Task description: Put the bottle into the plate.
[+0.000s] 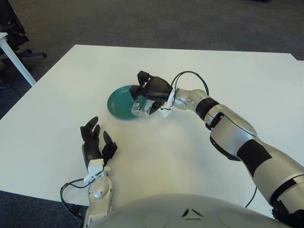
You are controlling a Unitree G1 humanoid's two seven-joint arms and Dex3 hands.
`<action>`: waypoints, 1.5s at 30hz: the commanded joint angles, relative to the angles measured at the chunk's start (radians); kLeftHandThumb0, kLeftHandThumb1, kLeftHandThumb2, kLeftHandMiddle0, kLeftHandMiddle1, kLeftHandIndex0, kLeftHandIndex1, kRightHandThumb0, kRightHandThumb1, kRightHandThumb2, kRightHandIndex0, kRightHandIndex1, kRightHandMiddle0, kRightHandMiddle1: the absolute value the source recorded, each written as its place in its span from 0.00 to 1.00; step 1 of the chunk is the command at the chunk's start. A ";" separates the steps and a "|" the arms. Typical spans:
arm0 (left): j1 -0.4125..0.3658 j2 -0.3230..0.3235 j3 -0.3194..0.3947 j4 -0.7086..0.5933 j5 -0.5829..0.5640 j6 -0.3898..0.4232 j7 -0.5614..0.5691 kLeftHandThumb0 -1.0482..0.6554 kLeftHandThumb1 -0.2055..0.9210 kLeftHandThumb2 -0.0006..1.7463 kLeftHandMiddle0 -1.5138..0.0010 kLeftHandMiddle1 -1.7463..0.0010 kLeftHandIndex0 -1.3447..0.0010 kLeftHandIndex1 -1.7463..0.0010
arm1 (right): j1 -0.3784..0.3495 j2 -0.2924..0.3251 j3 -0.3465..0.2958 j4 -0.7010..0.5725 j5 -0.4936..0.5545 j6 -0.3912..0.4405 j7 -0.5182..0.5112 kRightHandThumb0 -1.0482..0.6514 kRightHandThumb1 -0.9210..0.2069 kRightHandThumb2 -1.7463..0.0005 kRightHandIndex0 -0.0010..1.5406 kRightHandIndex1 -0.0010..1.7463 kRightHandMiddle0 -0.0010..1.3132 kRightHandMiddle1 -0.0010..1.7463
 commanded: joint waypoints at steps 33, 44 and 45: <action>-0.010 -0.060 -0.102 0.048 0.036 0.016 0.134 0.14 1.00 0.50 0.68 0.81 0.94 0.41 | -0.073 0.126 -0.055 0.061 0.073 0.082 0.175 0.34 0.18 0.51 0.74 1.00 0.71 1.00; -0.014 -0.064 -0.114 0.053 0.037 0.014 0.159 0.14 1.00 0.50 0.68 0.81 0.94 0.41 | -0.086 0.123 -0.042 0.065 0.062 0.083 0.180 0.34 0.19 0.51 0.73 1.00 0.69 1.00; -0.010 -0.062 -0.114 0.051 0.037 0.012 0.160 0.14 1.00 0.50 0.68 0.81 0.94 0.41 | -0.085 0.123 -0.042 0.066 0.063 0.083 0.182 0.34 0.19 0.51 0.73 1.00 0.69 1.00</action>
